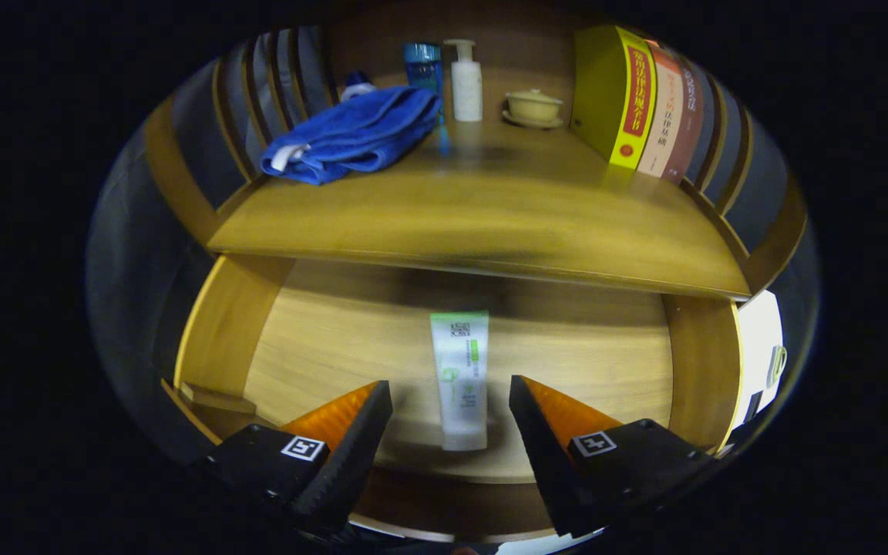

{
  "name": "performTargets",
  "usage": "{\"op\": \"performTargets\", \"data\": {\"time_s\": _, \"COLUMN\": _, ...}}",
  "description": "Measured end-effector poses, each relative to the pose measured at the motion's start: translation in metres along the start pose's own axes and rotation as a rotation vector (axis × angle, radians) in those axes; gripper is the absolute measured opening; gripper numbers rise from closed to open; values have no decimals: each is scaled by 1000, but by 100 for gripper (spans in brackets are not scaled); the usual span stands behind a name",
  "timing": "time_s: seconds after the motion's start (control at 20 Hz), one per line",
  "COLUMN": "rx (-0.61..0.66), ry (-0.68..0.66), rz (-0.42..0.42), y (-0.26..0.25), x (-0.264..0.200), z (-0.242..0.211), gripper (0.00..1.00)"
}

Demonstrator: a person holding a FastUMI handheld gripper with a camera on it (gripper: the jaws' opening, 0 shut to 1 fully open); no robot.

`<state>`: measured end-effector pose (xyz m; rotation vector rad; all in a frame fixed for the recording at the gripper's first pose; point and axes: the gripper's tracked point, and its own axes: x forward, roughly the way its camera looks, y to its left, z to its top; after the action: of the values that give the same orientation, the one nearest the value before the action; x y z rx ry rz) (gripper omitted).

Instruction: Pull open the drawer, take out the items inside it, and place them on the countertop above the cabinet.

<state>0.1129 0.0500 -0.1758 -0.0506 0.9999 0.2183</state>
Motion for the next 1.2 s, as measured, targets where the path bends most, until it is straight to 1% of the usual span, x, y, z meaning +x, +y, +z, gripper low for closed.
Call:
{"op": "performTargets", "data": {"time_s": 0.25, "rx": 12, "ry": 109, "rz": 18, "y": 1, "x": 22, "z": -11, "gripper": 100}}
{"op": "performTargets", "data": {"time_s": 0.5, "rx": 0, "ry": 149, "rz": -1, "y": 0, "x": 34, "z": -15, "gripper": 100}}
{"op": "performTargets", "data": {"time_s": 0.75, "rx": 6, "ry": 200, "rz": -1, "y": 1, "x": 43, "z": -19, "gripper": 99}}
{"op": "performTargets", "data": {"time_s": 0.85, "rx": 10, "ry": 232, "rz": -3, "y": -1, "x": 46, "z": -23, "gripper": 93}}
{"op": "performTargets", "data": {"time_s": 1.0, "rx": 10, "ry": 238, "rz": -9, "y": -5, "x": 44, "z": -17, "gripper": 58}}
{"op": "performTargets", "data": {"time_s": 1.05, "rx": 2, "ry": 234, "rz": -10, "y": -6, "x": 43, "z": -13, "gripper": 58}}
{"op": "performTargets", "data": {"time_s": 1.2, "rx": -33, "ry": 213, "rz": -13, "y": -2, "x": 42, "z": -19, "gripper": 51}}
